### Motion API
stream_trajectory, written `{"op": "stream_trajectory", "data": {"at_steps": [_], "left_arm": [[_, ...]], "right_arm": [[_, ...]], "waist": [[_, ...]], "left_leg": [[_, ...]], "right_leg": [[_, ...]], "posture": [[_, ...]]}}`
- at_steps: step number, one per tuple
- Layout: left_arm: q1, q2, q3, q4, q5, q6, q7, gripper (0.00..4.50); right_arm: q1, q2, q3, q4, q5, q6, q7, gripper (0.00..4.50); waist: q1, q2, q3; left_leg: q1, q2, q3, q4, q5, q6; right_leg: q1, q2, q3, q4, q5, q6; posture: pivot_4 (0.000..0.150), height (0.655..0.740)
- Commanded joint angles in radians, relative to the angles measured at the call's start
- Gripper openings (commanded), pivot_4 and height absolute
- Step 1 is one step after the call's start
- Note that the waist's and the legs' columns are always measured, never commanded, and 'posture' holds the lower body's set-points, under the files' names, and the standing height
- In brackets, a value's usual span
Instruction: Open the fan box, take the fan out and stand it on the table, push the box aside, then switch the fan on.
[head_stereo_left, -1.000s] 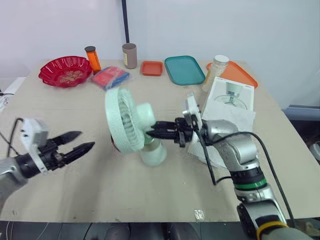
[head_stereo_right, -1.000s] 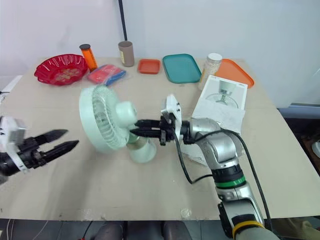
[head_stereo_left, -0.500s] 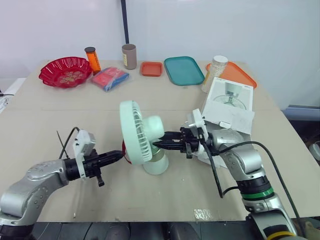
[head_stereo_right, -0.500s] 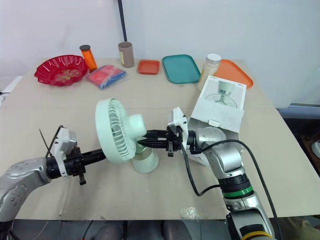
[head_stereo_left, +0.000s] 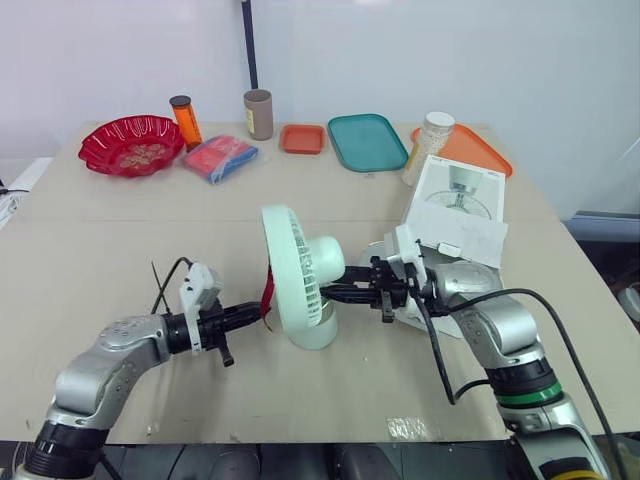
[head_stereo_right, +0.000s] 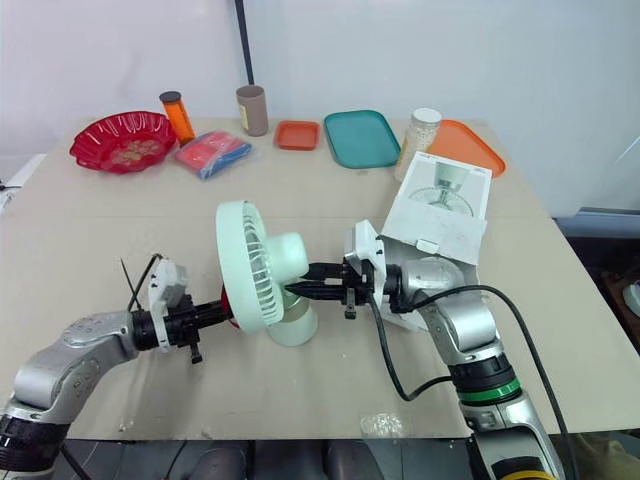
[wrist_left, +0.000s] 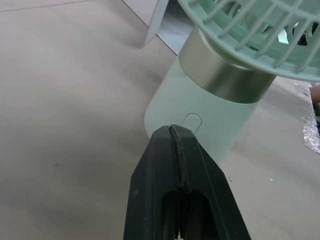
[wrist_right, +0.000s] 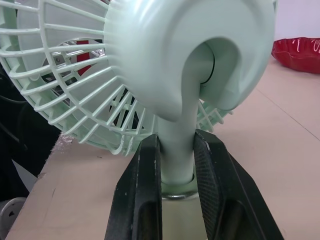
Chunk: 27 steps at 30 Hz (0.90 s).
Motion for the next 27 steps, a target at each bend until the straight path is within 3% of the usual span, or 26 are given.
{"op": "stream_trajectory", "data": {"at_steps": [1,27], "left_arm": [[-0.015,-0.006,-0.008,-0.023,0.006,-0.018,-0.006,0.04],[-0.05,-0.052,-0.075,0.02,0.064,-0.026,-0.029,0.04]], "right_arm": [[0.018,-0.02,0.012,0.012,-0.041,0.008,-0.028,0.37],[0.037,-0.033,0.032,-0.002,-0.051,-0.022,-0.034,0.37]], "waist": [[0.0,0.0,0.0],[0.0,0.0,0.0]], "left_leg": [[0.0,0.0,0.0,0.0,0.0,0.0],[0.002,0.0,0.0,0.0,0.0,0.0]], "right_leg": [[0.0,0.0,0.0,0.0,0.0,0.0],[0.002,0.0,0.0,0.0,0.0,0.0]], "posture": [[0.15,0.74],[0.15,0.74]]}}
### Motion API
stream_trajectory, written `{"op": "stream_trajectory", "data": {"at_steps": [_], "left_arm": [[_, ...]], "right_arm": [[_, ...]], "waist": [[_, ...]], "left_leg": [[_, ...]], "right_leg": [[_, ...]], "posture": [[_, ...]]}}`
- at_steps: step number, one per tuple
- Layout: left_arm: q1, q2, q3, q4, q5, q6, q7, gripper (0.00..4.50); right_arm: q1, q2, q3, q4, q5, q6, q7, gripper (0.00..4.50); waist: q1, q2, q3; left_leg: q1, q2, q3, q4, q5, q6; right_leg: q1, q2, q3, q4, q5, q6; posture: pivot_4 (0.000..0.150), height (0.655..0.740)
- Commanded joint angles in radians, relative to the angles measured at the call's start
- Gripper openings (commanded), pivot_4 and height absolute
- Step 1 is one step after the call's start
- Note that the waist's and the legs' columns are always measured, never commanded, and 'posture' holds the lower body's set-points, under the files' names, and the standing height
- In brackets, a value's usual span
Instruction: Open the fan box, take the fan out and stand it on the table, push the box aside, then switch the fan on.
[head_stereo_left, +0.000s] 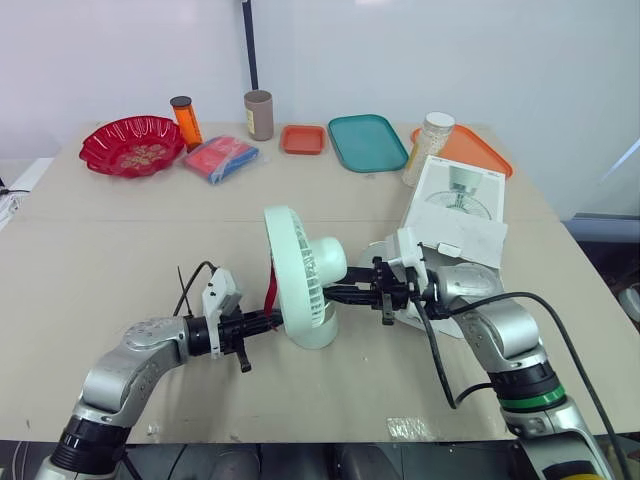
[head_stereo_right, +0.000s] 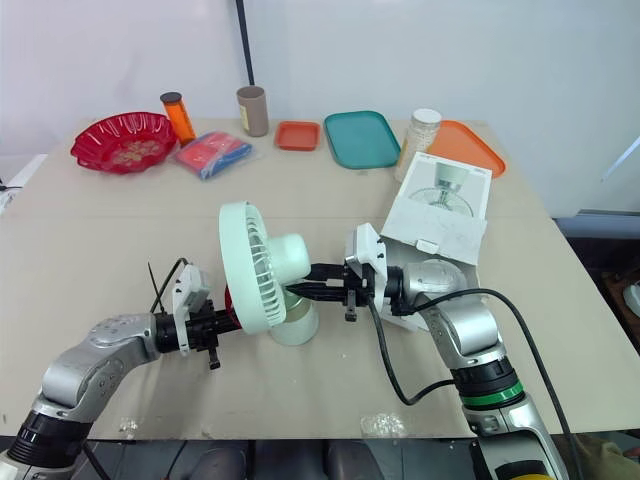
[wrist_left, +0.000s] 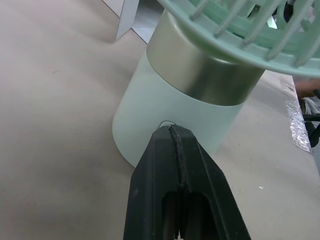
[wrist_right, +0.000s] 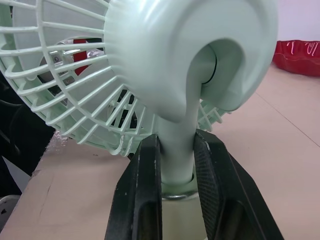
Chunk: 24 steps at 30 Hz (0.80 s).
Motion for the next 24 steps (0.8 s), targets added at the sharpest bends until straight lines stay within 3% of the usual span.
{"op": "stream_trajectory", "data": {"at_steps": [1,24], "left_arm": [[-0.019,-0.01,-0.011,-0.002,0.007,-0.02,-0.01,0.04],[-0.042,-0.021,-0.022,0.0,0.006,-0.006,-0.033,0.04]], "right_arm": [[0.02,-0.022,0.025,0.011,-0.048,0.011,-0.016,0.37],[0.021,-0.023,0.038,0.008,-0.062,0.002,-0.022,0.37]], "waist": [[0.0,0.0,0.0],[0.001,0.0,0.0]], "left_leg": [[0.0,0.0,0.0,0.0,0.0,0.0],[0.001,0.0,0.0,0.0,0.0,0.0]], "right_leg": [[0.0,0.0,0.0,0.0,0.0,0.0],[0.002,0.0,0.0,0.0,0.0,0.0]], "posture": [[0.15,0.74],[0.15,0.74]]}}
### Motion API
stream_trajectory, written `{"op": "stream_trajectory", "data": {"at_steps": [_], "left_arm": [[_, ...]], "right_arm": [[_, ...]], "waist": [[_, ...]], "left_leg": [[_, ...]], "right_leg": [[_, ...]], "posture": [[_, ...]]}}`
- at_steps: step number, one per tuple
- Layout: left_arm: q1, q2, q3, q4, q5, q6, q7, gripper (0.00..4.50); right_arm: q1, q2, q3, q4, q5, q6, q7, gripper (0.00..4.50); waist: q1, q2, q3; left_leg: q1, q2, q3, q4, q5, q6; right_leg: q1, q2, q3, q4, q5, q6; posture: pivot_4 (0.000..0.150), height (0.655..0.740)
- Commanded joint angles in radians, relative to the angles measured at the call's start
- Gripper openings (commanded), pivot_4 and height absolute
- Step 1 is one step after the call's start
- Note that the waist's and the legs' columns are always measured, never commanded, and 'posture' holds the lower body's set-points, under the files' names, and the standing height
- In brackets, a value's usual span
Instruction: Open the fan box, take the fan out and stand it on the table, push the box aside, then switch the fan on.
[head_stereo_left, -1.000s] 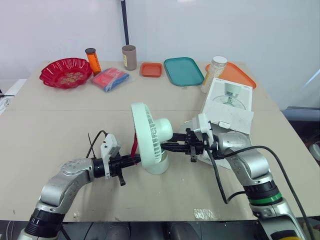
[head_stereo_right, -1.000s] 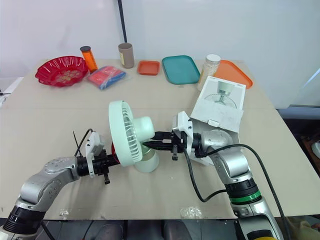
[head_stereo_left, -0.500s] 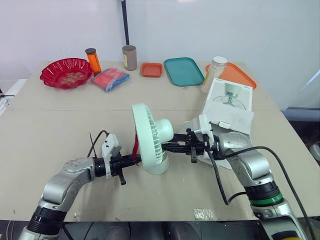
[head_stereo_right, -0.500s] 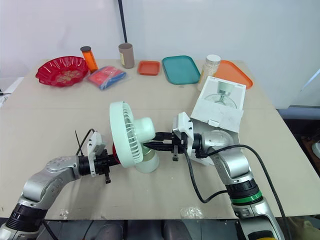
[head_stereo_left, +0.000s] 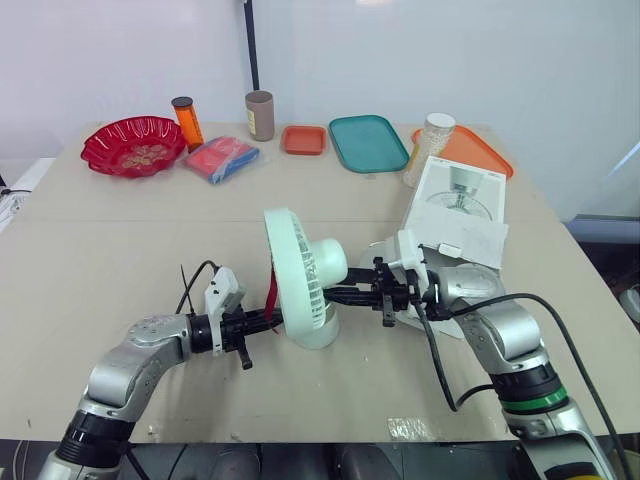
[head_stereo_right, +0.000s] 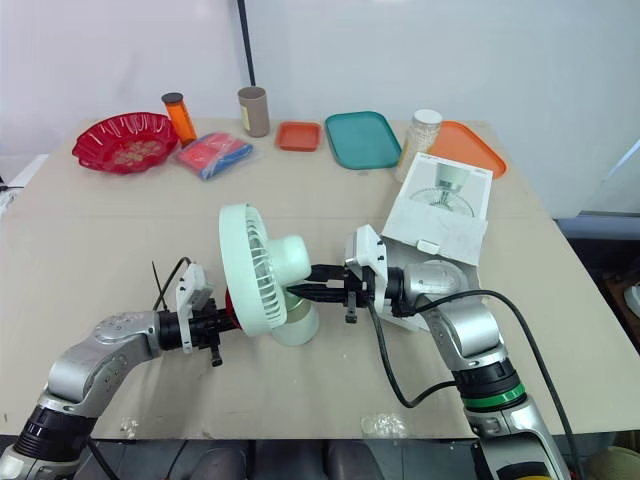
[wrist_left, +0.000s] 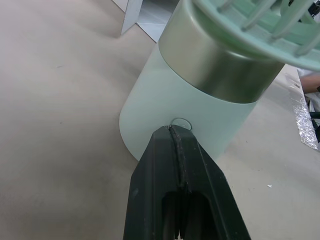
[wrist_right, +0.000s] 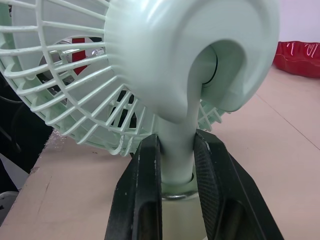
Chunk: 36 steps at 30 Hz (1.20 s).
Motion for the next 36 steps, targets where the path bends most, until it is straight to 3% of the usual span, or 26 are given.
{"op": "stream_trajectory", "data": {"at_steps": [1,24,36], "left_arm": [[-0.02,-0.012,-0.012,-0.03,-0.02,-0.006,-0.023,0.04],[-0.007,-0.011,-0.003,-0.039,-0.021,-0.005,-0.015,0.04],[0.028,0.107,0.331,0.026,-0.091,-0.014,0.039,0.04]], "right_arm": [[0.013,-0.015,0.031,0.02,-0.053,0.013,-0.019,0.37],[0.012,-0.007,0.038,0.017,-0.048,0.017,-0.026,0.37],[-0.116,0.067,-0.018,-0.054,0.037,0.076,-0.084,0.37]], "waist": [[0.0,0.0,0.0],[0.0,0.0,0.0],[-0.005,0.0,0.001]], "left_leg": [[0.0,0.0,0.0,0.0,0.0,0.0],[0.0,0.0,0.0,0.0,0.0,0.0],[-0.002,0.002,0.0,-0.001,0.0,0.0]], "right_leg": [[0.0,0.0,0.0,0.0,0.0,0.0],[0.0,0.0,0.0,0.0,0.0,0.0],[-0.004,0.002,0.001,0.0,0.0,-0.001]], "posture": [[0.15,0.74],[0.15,0.74],[0.15,0.74]]}}
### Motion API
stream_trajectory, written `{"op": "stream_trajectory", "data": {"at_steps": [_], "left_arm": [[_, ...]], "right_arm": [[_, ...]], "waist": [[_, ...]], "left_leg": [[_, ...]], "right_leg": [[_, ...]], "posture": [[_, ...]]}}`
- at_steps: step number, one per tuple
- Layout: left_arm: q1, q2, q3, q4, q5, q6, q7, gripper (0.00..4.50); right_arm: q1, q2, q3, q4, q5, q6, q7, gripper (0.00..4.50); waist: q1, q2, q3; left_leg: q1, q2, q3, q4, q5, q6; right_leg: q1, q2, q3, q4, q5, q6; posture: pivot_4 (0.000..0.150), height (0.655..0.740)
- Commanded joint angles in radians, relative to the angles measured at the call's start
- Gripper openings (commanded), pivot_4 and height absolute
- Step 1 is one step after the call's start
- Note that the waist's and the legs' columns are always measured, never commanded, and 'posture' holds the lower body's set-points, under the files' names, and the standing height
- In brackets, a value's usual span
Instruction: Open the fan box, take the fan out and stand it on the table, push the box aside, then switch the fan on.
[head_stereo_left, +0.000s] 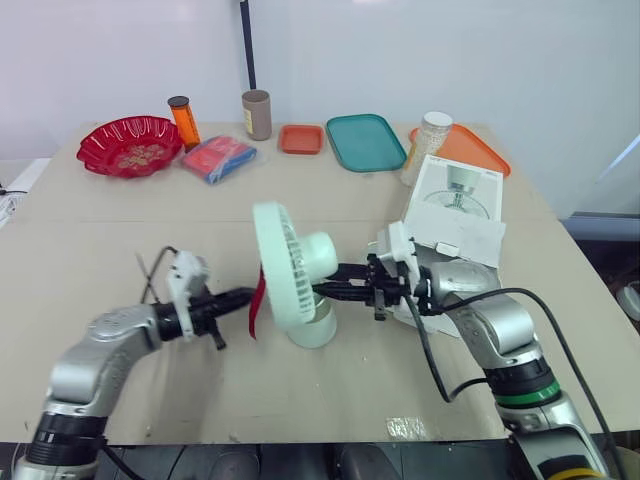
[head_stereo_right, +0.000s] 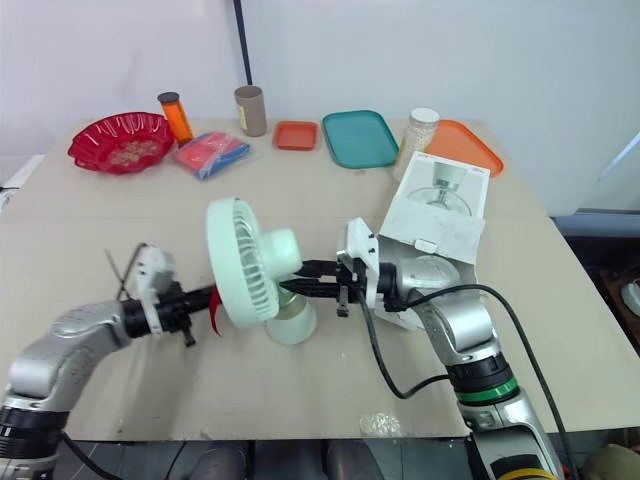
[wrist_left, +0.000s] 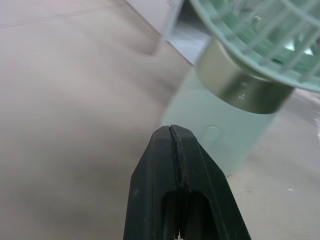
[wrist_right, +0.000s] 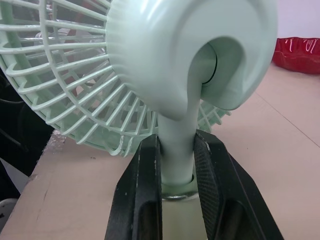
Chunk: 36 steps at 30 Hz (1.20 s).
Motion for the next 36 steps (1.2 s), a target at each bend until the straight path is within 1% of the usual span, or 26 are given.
{"op": "stream_trajectory", "data": {"at_steps": [1,5,10,14,18,22,25,32,34,35,36], "left_arm": [[0.028,0.044,0.114,0.002,-0.038,-0.011,0.005,0.04],[0.108,0.068,0.168,-0.068,-0.063,0.012,0.011,0.04],[0.197,0.059,0.195,-0.144,-0.087,0.02,0.045,0.04],[0.269,0.027,0.213,-0.205,-0.113,0.023,0.094,0.04],[0.317,0.013,0.219,-0.242,-0.125,0.019,0.116,0.04],[0.376,0.009,0.225,-0.278,-0.139,0.021,0.125,0.04],[0.387,0.009,0.226,-0.284,-0.142,0.015,0.138,0.04],[0.391,0.01,0.221,-0.292,-0.15,0.011,0.154,0.04],[0.386,0.01,0.218,-0.287,-0.151,0.011,0.156,0.0],[0.383,0.01,0.216,-0.286,-0.15,0.011,0.157,0.0],[0.382,0.01,0.215,-0.285,-0.15,0.01,0.156,0.0]], "right_arm": [[-0.066,0.03,-0.02,-0.046,0.024,-0.008,-0.022,0.37],[-0.133,0.095,-0.007,0.023,0.001,-0.037,-0.043,0.37],[-0.219,0.183,-0.003,0.186,-0.046,-0.102,-0.062,0.37],[-0.333,0.297,-0.009,0.446,-0.106,-0.215,-0.111,0.37],[-0.402,0.342,-0.027,0.626,-0.14,-0.311,-0.109,0.37],[-0.485,0.374,-0.076,0.808,-0.145,-0.382,-0.129,0.37],[-0.497,0.383,-0.077,0.854,-0.163,-0.419,-0.114,0.37],[-0.466,0.4,-0.061,0.861,-0.196,-0.445,-0.064,0.37],[-0.446,0.401,-0.053,0.844,-0.201,-0.438,-0.048,1.36],[-0.439,0.401,-0.051,0.834,-0.199,-0.432,-0.04,1.51],[-0.434,0.401,-0.051,0.827,-0.197,-0.427,-0.034,2.02]], "waist": [[0.0,0.0,0.0],[0.001,0.0,0.0],[0.005,0.0,0.001],[0.005,0.0,0.001],[0.004,0.0,0.001],[0.004,0.0,0.001],[0.005,0.0,0.001],[0.001,0.001,0.001],[0.001,0.001,0.001],[0.002,0.001,0.001],[0.002,0.001,0.001]], "left_leg": [[-0.002,0.0,0.0,0.0,0.0,0.0],[-0.005,0.0,0.0,0.0,0.0,0.0],[-0.005,0.0,0.0,0.0,0.0,0.0],[-0.005,0.0,0.0,0.0,0.0,-0.001],[-0.005,0.0,0.0,-0.001,0.0,-0.001],[-0.005,0.0,0.001,-0.001,0.0,-0.001],[-0.005,0.0,0.0,-0.001,0.0,-0.001],[-0.005,0.001,0.001,-0.001,0.0,-0.001],[-0.005,0.001,0.001,-0.001,0.0,-0.001],[-0.005,0.001,0.001,-0.001,0.0,-0.001],[-0.005,0.001,0.001,-0.001,0.0,-0.001]], "right_leg": [[-0.001,0.0,0.0,0.0,0.0,0.0],[-0.004,-0.001,-0.001,-0.002,0.0,0.0],[-0.004,-0.002,-0.001,-0.001,0.0,0.0],[-0.004,-0.002,-0.001,0.0,0.0,0.0],[-0.004,-0.001,-0.001,-0.001,0.0,-0.001],[-0.004,-0.002,-0.001,-0.001,0.0,-0.001],[-0.004,-0.002,-0.002,-0.001,0.0,-0.001],[-0.005,-0.001,-0.001,0.0,0.0,-0.001],[-0.005,-0.001,-0.001,0.0,0.001,-0.001],[-0.005,-0.001,-0.001,0.0,0.001,-0.001],[-0.005,-0.001,-0.001,0.0,0.001,-0.001]], "posture": [[0.15,0.74],[0.15,0.74],[0.15,0.74],[0.15,0.74],[0.15,0.74],[0.15,0.74],[0.15,0.74],[0.15,0.74],[0.15,0.74],[0.15,0.74],[0.15,0.74]]}}
